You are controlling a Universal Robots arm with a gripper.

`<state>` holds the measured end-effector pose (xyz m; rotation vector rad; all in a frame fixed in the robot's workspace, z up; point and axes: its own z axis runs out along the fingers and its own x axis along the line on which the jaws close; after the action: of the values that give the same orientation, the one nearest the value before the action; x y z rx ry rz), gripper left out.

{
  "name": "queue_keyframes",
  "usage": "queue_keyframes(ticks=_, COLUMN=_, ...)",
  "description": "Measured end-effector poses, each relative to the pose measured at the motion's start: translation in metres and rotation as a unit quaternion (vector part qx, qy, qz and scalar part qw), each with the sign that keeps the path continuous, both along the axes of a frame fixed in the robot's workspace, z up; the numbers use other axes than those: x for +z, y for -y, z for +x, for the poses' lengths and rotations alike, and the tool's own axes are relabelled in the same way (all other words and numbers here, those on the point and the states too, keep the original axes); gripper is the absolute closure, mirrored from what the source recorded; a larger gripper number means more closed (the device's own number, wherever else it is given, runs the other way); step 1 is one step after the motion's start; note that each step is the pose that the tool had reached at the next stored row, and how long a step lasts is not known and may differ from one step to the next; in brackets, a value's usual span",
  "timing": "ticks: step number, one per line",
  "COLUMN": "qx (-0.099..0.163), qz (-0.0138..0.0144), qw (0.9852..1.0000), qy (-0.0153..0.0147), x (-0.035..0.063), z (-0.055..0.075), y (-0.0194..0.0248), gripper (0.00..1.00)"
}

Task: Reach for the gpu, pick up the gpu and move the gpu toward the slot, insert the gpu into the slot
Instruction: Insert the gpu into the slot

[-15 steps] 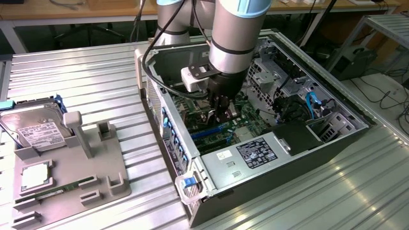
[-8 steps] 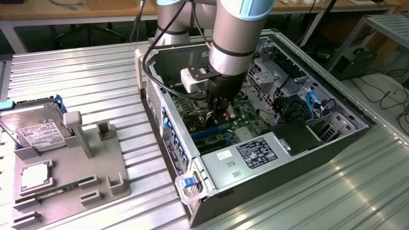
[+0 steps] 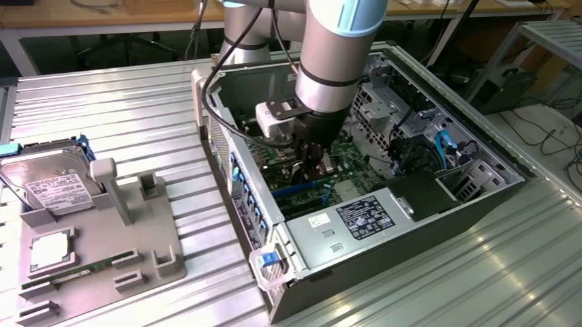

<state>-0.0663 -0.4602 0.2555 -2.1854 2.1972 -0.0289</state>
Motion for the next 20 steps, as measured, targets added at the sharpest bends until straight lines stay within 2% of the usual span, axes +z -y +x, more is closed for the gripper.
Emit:
queue_keyframes(ticks=2, qx=0.0, qz=0.0, qw=1.0, qy=0.0033, x=0.0, z=-0.0005, y=0.0, gripper=0.73)
queue_keyframes(ticks=3, qx=0.0, qz=0.0001, qw=1.0, qy=0.004, x=-0.0001, z=-0.0005, y=0.0, gripper=0.73)
queue_keyframes(ticks=20, qx=0.0, qz=0.0, qw=1.0, qy=0.0039, x=-0.0047, z=-0.0036, y=-0.0001, gripper=0.73)
